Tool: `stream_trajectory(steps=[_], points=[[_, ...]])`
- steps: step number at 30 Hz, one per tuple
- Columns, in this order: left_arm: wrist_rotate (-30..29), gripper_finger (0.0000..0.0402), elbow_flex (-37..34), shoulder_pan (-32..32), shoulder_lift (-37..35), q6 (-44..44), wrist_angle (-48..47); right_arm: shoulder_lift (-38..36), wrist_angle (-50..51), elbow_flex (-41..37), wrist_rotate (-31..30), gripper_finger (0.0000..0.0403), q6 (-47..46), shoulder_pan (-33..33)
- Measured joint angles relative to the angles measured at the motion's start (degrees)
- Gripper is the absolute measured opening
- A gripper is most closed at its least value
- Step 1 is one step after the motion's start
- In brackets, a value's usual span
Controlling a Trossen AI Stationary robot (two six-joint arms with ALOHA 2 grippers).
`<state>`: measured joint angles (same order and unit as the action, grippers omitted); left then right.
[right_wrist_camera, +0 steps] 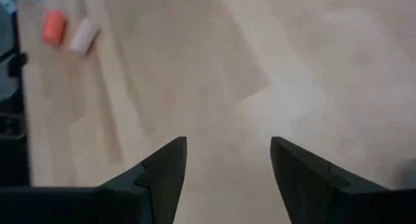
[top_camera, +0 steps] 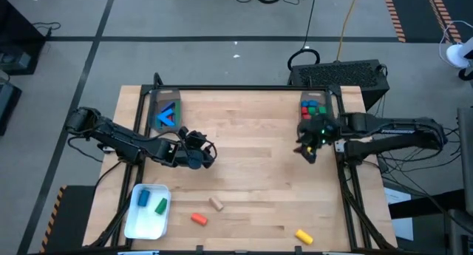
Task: Sort blocks by size
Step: Put the yellow cylindrical block into the white bin
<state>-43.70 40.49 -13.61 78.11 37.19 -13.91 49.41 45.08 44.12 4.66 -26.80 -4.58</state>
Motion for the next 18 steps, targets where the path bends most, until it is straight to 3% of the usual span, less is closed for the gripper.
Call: stream_trajectory(steps=[10, 18], points=[[-1.78, 0.0210, 0.00, -0.54, -0.02, -1.13, -0.05, 9.94, -3.38, 0.02, -1.98, 0.0208, -21.96, 20.46], [-2.19, 0.0210, 0.00, 1.70, -0.02, -6.41, 1.43, 19.90, -19.27, 0.09, -1.56, 0.0208, -34.07, 32.03]])
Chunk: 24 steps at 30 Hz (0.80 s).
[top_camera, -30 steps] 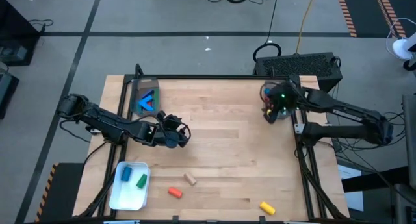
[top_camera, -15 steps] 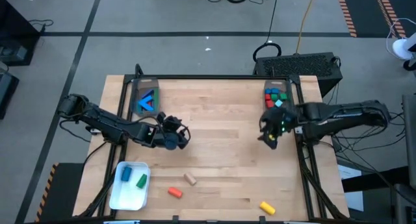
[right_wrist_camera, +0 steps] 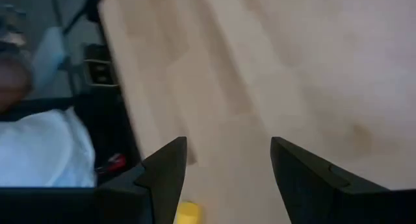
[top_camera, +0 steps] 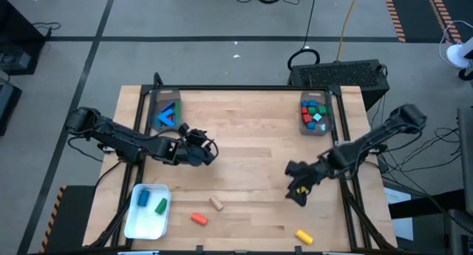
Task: Sort blocks by size
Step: Put the yellow cylindrical block into the white bin
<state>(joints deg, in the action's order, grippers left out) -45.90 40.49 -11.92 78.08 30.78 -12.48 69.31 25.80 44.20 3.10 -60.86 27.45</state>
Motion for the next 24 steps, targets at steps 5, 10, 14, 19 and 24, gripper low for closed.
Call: stream_trajectory(steps=[5, 10, 14, 19, 24], points=[[1.02, 0.0210, 0.00, 1.13, 0.00, -5.73, 5.00, 4.93, -5.45, 0.52, 0.01, 0.0208, -3.49, 3.60], [1.81, 0.0210, 0.02, 1.20, 0.00, -9.36, 8.55, 9.52, -0.69, 5.18, -0.03, 0.0208, -6.00, 5.93], [2.05, 0.0210, 0.02, 1.20, 0.00, -13.85, 11.69, 13.23, 5.08, 11.52, -0.42, 0.0208, -6.23, 7.25], [2.57, 0.0210, 0.02, 1.20, 0.00, -18.35, 15.70, 19.03, 14.05, 20.80, -3.24, 0.0208, -7.63, 9.77], [3.88, 0.0210, 0.07, 1.34, 0.00, -19.26, 18.35, 25.31, 21.41, 26.68, -3.85, 0.0208, -12.94, 13.50]])
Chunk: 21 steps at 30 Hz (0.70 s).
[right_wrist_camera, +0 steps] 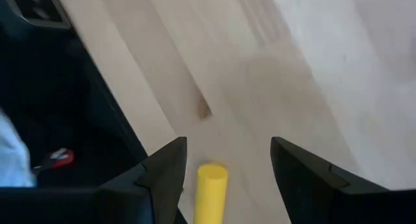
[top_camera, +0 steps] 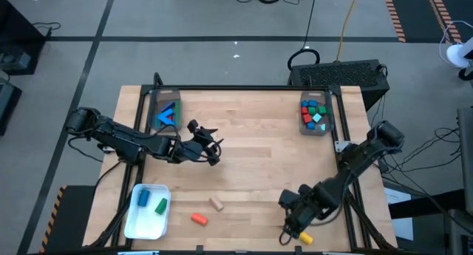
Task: Sort blocks by size
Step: Put the yellow cylindrical block into the white bin
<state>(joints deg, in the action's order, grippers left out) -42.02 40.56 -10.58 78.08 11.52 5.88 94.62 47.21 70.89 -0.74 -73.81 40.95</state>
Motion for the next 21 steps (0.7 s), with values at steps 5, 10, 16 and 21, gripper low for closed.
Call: stream_trajectory(steps=[5, 10, 16, 21], points=[[0.24, 0.0210, 0.00, -0.05, 0.00, 0.16, -0.07, 5.30, 1.80, 3.69, 1.02, 0.0208, -5.51, 3.26], [0.26, 0.0210, 0.00, -0.03, 0.00, 2.14, -0.16, 8.91, 2.89, 8.12, 1.06, 0.0208, -9.91, 6.15], [1.86, 0.0210, 0.00, -0.05, 0.00, 3.15, -0.23, 12.11, 10.45, 12.11, 0.87, 0.0208, -17.19, 9.27], [3.08, 0.0210, 0.00, -0.06, 0.00, 3.22, -0.29, 15.84, 7.25, 12.10, 5.07, 0.0208, -18.73, 11.62]])
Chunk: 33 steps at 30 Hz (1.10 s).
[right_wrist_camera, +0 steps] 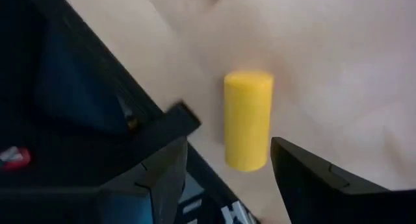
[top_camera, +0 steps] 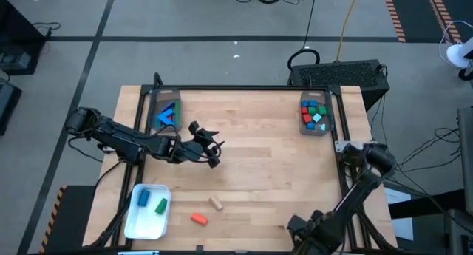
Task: Sort blocks by size
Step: Put the yellow cylindrical block into the white bin
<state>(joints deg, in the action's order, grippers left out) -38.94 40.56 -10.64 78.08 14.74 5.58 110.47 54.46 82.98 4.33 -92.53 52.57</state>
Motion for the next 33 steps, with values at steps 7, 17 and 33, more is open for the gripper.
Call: stream_trajectory(steps=[7, 17, 33], points=[[-0.01, 0.0210, 0.00, 0.01, 0.00, -0.02, 0.02, 3.37, 0.34, 0.00, 0.64, 0.0208, 0.85, 0.75], [-0.02, 0.0210, 0.00, 0.64, 0.00, -0.38, 0.02, 7.02, 0.44, 0.00, 1.67, 0.0205, 4.89, 0.28], [-0.44, 0.0210, -0.02, -0.80, 0.00, -4.80, 1.92, 8.14, 1.22, 0.04, -6.14, 0.0110, 16.32, -3.57]])
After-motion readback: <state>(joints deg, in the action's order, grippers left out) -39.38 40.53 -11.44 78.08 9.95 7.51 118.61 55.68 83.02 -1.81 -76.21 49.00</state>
